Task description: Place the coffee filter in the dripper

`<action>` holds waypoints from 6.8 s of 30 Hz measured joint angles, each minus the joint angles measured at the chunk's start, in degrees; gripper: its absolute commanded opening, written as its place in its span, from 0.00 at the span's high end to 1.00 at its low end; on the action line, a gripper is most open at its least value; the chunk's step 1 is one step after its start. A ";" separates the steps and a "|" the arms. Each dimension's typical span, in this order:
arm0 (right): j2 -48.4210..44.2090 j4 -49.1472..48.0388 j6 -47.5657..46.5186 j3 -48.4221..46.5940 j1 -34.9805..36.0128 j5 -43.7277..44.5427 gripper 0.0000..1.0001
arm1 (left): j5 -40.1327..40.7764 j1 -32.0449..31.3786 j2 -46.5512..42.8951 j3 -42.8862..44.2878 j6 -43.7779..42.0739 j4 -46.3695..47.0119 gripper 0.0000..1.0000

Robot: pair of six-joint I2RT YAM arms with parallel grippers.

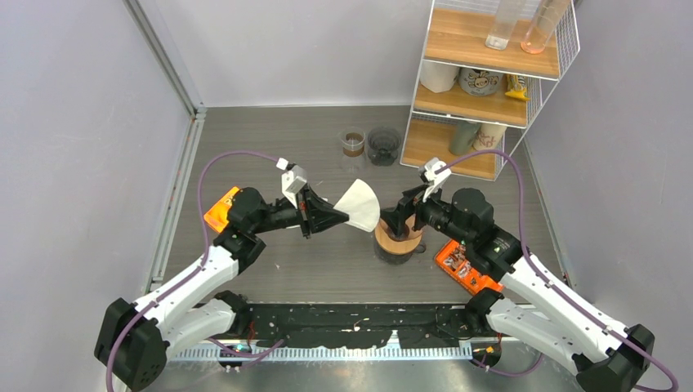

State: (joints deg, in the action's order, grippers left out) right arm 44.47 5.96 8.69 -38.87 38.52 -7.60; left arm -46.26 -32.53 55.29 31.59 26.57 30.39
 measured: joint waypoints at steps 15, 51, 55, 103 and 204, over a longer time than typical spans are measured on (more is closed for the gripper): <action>-3.63 5.27 -0.68 -1.11 -0.02 3.52 0.05 | 0.15 0.00 -0.94 0.00 -0.26 -0.66 1.00; 1.01 2.82 0.09 -3.15 -0.02 -6.62 0.04 | -0.46 0.00 -0.87 0.00 0.15 0.15 1.00; 1.05 1.84 0.31 -3.13 -0.02 -7.21 0.05 | -1.16 0.02 -0.81 0.00 0.00 0.17 1.00; 8.41 -15.12 5.22 -4.92 -0.02 -40.46 0.84 | -13.09 0.02 0.28 -0.35 3.02 10.38 1.00; 24.57 1.20 -1.40 -20.83 12.37 26.43 0.95 | 56.61 -11.63 11.54 23.06 -1.38 -29.07 0.19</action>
State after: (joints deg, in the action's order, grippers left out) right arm 69.04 7.16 7.29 -59.70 50.89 18.83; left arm 10.35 -44.16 66.83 54.65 25.19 1.32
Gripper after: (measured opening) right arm 0.061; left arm 0.858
